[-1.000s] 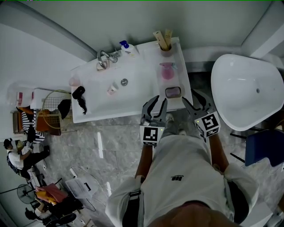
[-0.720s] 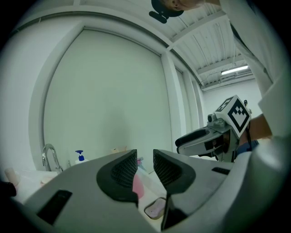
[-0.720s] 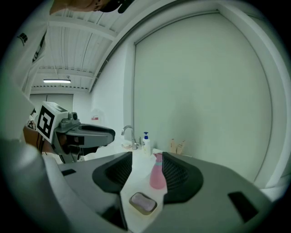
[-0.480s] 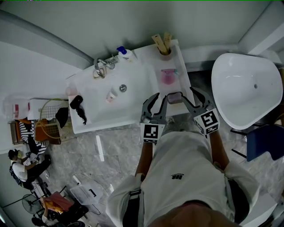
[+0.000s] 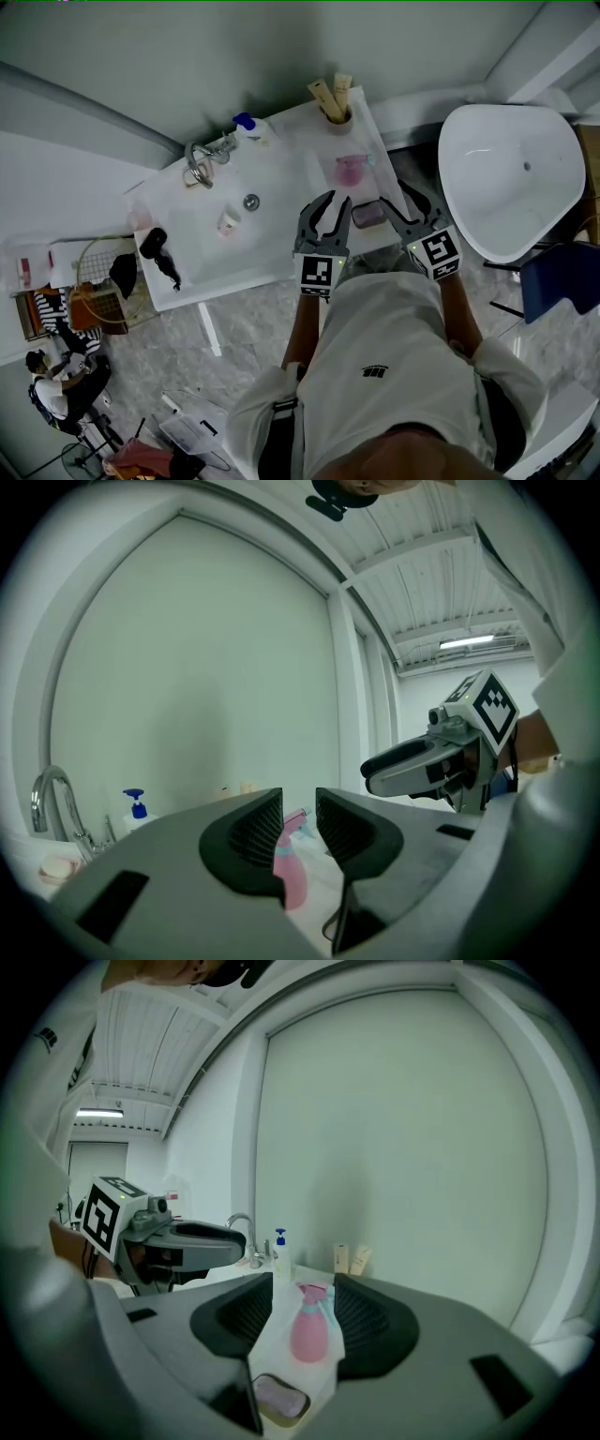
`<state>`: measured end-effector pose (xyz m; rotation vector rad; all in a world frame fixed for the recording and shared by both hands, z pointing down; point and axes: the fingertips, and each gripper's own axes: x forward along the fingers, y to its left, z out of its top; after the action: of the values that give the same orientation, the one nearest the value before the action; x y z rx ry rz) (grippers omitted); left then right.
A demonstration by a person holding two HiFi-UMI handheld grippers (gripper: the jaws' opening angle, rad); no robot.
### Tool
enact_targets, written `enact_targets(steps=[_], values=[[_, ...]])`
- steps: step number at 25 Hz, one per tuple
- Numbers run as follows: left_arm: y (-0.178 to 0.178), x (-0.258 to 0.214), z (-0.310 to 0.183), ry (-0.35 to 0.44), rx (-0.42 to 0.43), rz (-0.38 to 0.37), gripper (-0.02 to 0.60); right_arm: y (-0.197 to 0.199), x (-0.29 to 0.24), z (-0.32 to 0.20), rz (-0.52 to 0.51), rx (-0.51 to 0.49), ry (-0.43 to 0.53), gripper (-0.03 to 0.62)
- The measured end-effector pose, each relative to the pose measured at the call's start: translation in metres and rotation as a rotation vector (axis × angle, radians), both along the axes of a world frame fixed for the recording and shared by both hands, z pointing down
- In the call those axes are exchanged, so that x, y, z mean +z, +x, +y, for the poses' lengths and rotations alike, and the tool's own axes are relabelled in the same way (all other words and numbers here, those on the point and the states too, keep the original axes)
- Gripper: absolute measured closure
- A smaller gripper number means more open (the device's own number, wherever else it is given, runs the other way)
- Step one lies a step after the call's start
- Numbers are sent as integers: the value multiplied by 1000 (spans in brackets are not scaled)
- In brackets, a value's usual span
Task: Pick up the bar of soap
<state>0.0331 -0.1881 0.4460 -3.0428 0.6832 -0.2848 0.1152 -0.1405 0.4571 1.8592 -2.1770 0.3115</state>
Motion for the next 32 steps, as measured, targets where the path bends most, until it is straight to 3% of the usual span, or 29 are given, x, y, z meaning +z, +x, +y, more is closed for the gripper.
enact_targets(steps=[11,32], values=[[14,18,-15,-32,-6,-24,459,14,14,-18,-2,-27,-34,375],[20,71,-20,-162,-280,-108,459,19,70,-44,-14,-386,-174,375]])
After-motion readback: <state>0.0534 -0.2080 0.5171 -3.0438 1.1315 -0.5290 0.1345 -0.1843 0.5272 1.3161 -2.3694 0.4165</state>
